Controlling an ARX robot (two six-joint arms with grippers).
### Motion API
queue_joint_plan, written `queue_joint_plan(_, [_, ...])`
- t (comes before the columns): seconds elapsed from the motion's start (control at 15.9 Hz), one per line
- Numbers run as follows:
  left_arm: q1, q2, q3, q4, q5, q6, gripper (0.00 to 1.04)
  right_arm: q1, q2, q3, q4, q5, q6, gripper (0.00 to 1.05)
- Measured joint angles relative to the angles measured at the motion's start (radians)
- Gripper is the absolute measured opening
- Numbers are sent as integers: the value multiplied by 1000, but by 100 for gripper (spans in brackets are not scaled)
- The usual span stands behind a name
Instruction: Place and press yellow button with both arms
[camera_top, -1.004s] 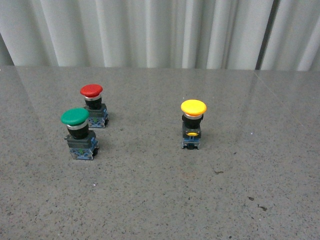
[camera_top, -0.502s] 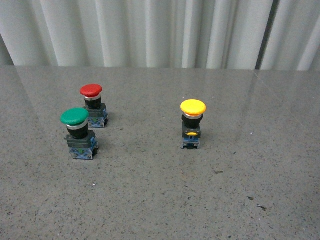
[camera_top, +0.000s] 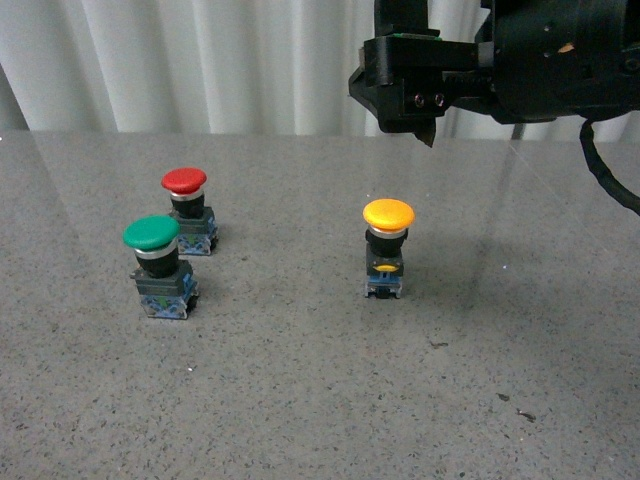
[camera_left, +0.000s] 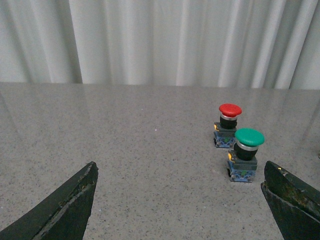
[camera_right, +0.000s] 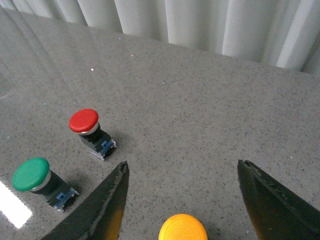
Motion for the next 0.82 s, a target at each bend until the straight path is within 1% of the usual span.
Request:
queue_joint_plan(0.19, [0, 0, 0, 0, 0, 0, 98, 37, 7, 25, -68, 41, -68, 39])
queue_joint_plan(0.25, [0, 0, 0, 0, 0, 0, 98, 51, 8, 26, -89, 45, -85, 30])
queue_joint_plan(0.31, [0, 0, 0, 0, 0, 0, 98, 76, 13, 28, -134, 46, -104, 14])
queue_joint_plan(0.38, [0, 0, 0, 0, 0, 0, 98, 85, 28, 36, -159, 46, -111, 3])
queue_joint_plan(0.56, [0, 0, 0, 0, 0, 0, 98, 87, 87, 78, -222, 55, -122, 2])
queue_joint_plan(0.82, [0, 0, 0, 0, 0, 0, 98, 61, 113, 129, -262, 51, -108, 2])
